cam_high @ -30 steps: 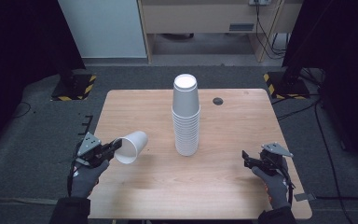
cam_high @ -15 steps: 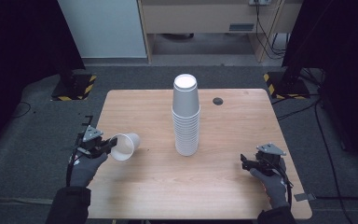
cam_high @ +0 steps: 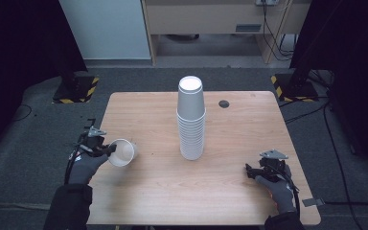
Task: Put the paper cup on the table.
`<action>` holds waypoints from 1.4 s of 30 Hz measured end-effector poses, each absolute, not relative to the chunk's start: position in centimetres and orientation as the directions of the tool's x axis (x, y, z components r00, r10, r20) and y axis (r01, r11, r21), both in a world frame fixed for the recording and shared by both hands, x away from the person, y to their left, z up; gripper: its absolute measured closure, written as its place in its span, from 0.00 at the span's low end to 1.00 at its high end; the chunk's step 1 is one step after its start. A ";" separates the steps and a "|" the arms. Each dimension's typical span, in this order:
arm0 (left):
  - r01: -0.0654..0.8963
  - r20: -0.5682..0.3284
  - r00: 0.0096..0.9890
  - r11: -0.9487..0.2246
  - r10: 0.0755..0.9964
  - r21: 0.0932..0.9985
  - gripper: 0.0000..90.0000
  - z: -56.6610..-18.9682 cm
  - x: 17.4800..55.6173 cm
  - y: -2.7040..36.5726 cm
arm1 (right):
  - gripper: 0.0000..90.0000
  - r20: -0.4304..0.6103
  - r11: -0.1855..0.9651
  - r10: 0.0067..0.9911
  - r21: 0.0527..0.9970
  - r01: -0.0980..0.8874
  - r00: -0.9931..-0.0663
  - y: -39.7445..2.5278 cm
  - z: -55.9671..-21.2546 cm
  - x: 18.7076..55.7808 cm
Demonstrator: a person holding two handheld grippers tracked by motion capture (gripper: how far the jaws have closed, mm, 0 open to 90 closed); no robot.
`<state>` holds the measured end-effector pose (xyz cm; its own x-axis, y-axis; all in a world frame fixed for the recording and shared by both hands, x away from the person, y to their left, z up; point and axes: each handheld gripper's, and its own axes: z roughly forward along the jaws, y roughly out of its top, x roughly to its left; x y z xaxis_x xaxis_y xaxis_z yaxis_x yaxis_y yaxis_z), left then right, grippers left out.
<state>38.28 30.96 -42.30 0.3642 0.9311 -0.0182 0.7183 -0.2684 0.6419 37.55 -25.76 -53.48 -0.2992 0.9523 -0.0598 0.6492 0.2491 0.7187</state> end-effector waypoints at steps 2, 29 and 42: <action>0.736 -0.021 0.357 -0.267 0.934 0.622 0.95 -42.3 38.4 31.1 | 0.09 -0.052 0.243 0.953 0.717 0.654 -0.298 -25.8 -53.6 37.6; 0.856 -0.079 0.262 -0.194 0.962 0.479 0.90 -43.2 40.4 31.0 | 0.08 -0.007 0.215 0.953 0.719 0.661 -0.302 -26.0 -53.9 37.6; 0.665 -0.089 0.314 -0.151 0.945 0.731 0.55 -43.0 39.0 31.7 | 0.08 -0.003 0.208 0.955 0.718 0.664 -0.296 -26.0 -53.9 37.6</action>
